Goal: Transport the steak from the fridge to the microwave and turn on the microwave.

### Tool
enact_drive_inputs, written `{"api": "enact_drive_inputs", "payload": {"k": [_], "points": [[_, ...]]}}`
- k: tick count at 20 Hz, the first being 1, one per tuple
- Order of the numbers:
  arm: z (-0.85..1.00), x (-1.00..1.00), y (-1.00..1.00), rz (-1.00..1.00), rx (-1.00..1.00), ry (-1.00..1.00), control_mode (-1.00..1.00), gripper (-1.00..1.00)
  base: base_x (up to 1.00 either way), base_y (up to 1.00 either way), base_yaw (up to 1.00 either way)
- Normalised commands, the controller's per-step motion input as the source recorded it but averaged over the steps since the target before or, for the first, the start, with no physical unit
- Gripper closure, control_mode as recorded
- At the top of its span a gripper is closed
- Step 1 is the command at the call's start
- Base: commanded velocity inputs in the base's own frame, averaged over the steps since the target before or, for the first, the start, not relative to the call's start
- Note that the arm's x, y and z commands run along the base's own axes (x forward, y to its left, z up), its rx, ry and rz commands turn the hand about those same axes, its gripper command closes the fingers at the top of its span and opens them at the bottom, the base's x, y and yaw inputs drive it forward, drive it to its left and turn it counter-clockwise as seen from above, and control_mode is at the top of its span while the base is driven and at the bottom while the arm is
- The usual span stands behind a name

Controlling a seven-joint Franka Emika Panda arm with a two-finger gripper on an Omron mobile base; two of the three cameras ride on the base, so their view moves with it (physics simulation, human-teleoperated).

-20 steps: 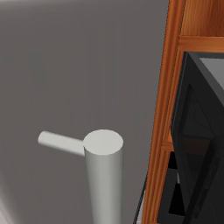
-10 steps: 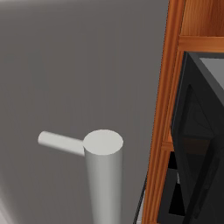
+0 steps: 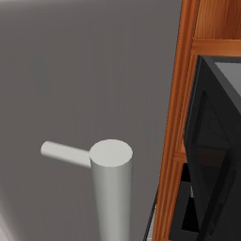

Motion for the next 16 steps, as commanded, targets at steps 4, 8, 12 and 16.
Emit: {"api": "enact_drive_inputs", "payload": {"k": [4, 8, 12, 16], "points": [[-0.10, -1.00, 0.00, 0.00, 0.01, 0.00, -1.00, 1.00, 0.00, 0.00, 0.00], [-0.36, -1.00, -0.01, 0.00, -0.01, 0.00, -1.00, 1.00, 0.00, 0.00, 0.00], [-0.61, -0.92, 0.00, -0.03, -0.09, 0.00, -1.00, 1.00, 0.00, 0.00, 0.00], [-0.60, -0.67, 0.00, -0.09, -0.09, 0.00, -1.00, 1.00, 0.00, 0.00, 0.00]]}}
